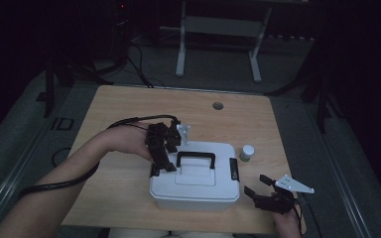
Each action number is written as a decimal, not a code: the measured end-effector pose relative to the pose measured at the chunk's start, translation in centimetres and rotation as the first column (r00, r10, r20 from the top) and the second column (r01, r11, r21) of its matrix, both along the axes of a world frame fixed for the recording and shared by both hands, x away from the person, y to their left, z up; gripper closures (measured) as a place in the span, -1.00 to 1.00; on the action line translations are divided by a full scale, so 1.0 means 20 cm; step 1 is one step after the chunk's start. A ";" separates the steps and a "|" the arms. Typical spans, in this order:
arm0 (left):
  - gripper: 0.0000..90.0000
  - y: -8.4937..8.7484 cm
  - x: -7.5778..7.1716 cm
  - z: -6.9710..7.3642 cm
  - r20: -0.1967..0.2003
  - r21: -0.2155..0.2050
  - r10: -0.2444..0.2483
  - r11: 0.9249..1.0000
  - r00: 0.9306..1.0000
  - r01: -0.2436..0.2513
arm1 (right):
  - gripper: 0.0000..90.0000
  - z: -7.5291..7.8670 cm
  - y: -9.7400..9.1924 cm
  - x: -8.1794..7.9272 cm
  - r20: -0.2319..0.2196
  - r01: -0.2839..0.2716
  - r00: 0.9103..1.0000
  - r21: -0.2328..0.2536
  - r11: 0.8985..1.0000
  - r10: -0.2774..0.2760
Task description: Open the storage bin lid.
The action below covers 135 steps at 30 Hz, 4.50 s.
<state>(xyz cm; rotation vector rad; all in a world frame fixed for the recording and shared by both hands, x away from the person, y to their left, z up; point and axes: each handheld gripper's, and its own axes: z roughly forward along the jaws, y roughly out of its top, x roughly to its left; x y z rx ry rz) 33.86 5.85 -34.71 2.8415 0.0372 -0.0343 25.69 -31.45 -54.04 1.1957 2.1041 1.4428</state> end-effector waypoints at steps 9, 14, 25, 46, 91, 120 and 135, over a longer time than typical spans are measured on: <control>-0.19 -0.09 0.06 -0.01 -0.004 0.035 -0.004 0.999 1.000 0.004 | -0.68 0.00 0.00 0.00 0.003 -0.002 1.000 0.001 1.000 0.002; -0.19 -0.15 0.09 -0.02 -0.002 0.056 -0.013 0.998 1.000 0.013 | -0.69 0.00 0.00 0.00 0.004 0.000 1.000 0.001 1.000 0.000; -0.16 -0.28 0.13 -0.02 0.001 0.084 -0.028 0.996 1.000 0.028 | -0.68 0.00 0.00 0.00 0.005 -0.002 1.000 0.000 1.000 0.002; 0.60 -0.46 0.17 -0.09 -0.032 0.179 -0.065 0.981 0.997 0.070 | -0.68 0.00 -0.01 0.00 0.012 0.000 1.000 -0.001 1.000 0.000; 0.86 -0.31 0.09 0.22 0.004 0.121 -0.081 0.989 0.997 0.080 | -0.68 0.00 -0.01 0.00 0.006 0.006 1.000 0.006 1.000 -0.006; 0.86 0.18 0.12 0.36 0.046 0.077 0.070 0.994 0.997 -0.073 | -0.68 -0.01 0.00 0.00 0.000 0.007 1.000 -0.005 1.000 -0.007; 0.86 0.51 0.14 0.35 0.041 0.062 0.191 0.979 0.981 -0.193 | -0.68 -0.01 0.00 0.00 -0.004 0.010 1.000 -0.006 1.000 -0.010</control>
